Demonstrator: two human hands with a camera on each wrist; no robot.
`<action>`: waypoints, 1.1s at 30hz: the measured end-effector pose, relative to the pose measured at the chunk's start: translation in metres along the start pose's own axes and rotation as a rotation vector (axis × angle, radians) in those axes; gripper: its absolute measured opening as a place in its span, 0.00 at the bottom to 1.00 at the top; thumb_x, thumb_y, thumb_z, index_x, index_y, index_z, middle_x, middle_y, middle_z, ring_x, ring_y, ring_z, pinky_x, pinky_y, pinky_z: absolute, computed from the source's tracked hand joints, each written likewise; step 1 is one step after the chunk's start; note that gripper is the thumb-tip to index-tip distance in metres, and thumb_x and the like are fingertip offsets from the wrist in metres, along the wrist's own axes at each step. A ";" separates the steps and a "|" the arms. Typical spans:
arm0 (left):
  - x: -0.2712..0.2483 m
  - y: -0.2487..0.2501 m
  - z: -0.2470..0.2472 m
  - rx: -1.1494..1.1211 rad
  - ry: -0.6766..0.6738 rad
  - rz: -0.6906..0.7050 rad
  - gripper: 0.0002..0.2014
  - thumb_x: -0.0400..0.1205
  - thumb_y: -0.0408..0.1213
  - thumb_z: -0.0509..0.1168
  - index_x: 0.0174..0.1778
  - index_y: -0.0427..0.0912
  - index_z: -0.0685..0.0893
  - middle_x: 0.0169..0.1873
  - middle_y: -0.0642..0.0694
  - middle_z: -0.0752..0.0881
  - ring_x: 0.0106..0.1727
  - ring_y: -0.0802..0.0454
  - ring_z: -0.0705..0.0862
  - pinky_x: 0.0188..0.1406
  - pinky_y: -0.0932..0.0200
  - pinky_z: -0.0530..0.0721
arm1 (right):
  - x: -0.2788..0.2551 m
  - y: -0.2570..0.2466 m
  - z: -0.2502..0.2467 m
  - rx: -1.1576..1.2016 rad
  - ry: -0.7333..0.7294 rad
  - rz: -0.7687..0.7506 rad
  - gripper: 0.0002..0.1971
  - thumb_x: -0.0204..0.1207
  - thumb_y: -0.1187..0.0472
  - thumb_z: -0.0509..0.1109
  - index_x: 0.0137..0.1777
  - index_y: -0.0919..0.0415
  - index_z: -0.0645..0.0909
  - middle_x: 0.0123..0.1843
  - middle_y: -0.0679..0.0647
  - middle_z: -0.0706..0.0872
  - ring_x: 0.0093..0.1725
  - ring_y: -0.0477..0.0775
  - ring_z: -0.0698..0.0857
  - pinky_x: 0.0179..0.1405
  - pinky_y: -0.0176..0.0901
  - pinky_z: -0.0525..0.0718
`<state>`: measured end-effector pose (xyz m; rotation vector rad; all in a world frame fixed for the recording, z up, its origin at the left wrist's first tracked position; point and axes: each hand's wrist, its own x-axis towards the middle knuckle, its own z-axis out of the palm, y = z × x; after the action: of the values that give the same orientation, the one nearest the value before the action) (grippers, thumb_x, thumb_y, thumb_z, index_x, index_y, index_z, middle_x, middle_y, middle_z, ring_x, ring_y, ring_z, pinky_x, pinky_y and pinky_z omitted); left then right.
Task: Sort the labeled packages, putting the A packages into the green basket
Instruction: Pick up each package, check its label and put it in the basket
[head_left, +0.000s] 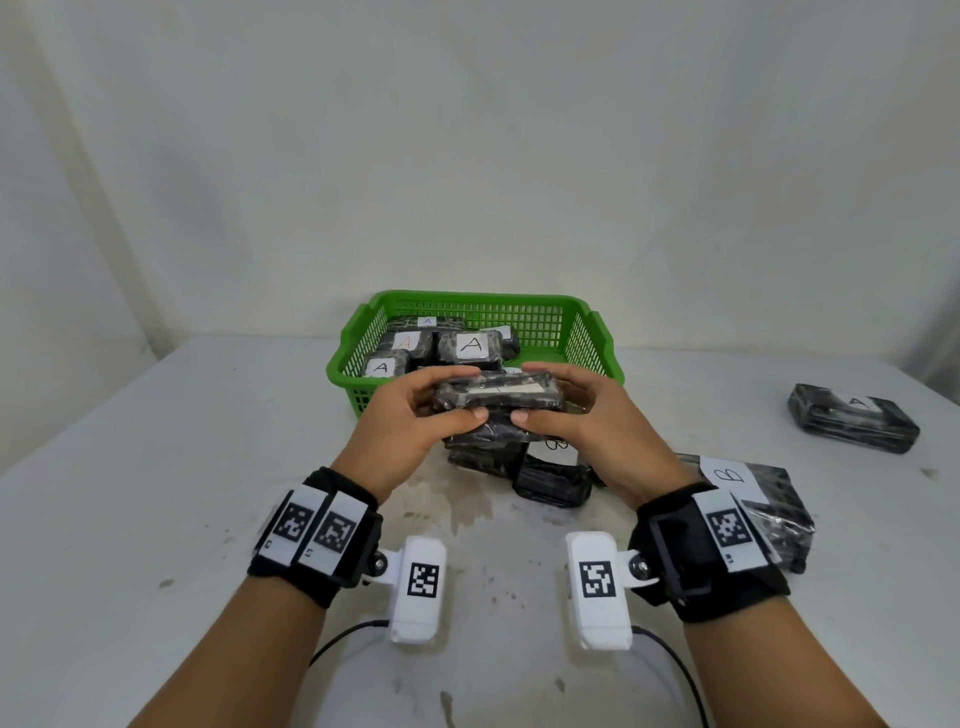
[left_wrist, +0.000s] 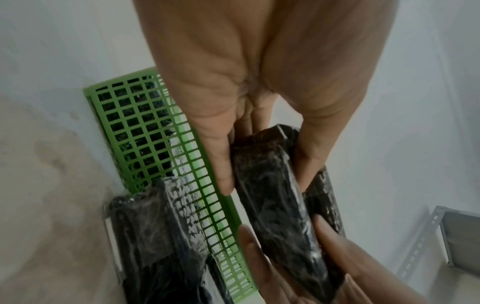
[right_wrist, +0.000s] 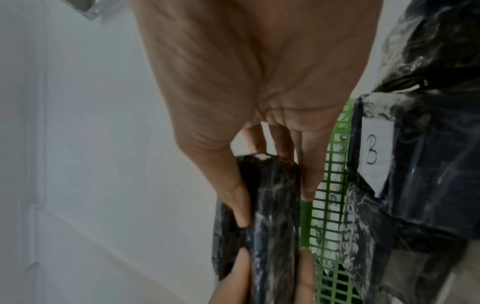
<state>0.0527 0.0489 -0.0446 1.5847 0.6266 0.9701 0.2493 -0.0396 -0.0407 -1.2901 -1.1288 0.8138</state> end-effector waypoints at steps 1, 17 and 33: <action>0.001 0.000 -0.001 -0.009 0.009 0.007 0.22 0.74 0.25 0.76 0.63 0.46 0.88 0.55 0.43 0.92 0.58 0.43 0.90 0.59 0.50 0.88 | 0.001 0.000 -0.001 -0.016 -0.004 -0.001 0.24 0.71 0.66 0.86 0.67 0.53 0.88 0.59 0.50 0.94 0.59 0.46 0.93 0.60 0.41 0.89; 0.000 0.002 0.000 0.033 -0.090 0.179 0.32 0.67 0.15 0.77 0.67 0.39 0.83 0.63 0.43 0.88 0.67 0.47 0.86 0.66 0.52 0.85 | 0.001 -0.001 -0.003 0.227 -0.093 0.168 0.18 0.78 0.62 0.79 0.67 0.67 0.86 0.63 0.61 0.93 0.59 0.58 0.94 0.50 0.45 0.93; 0.000 0.001 0.002 0.071 0.025 0.075 0.13 0.80 0.31 0.73 0.61 0.37 0.88 0.41 0.49 0.93 0.35 0.58 0.89 0.37 0.64 0.85 | -0.002 -0.003 0.002 0.091 -0.017 0.051 0.18 0.72 0.68 0.84 0.63 0.63 0.89 0.55 0.56 0.96 0.55 0.57 0.95 0.54 0.49 0.94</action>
<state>0.0545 0.0472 -0.0438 1.6706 0.6288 1.0341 0.2463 -0.0412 -0.0387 -1.2430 -1.0641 0.9054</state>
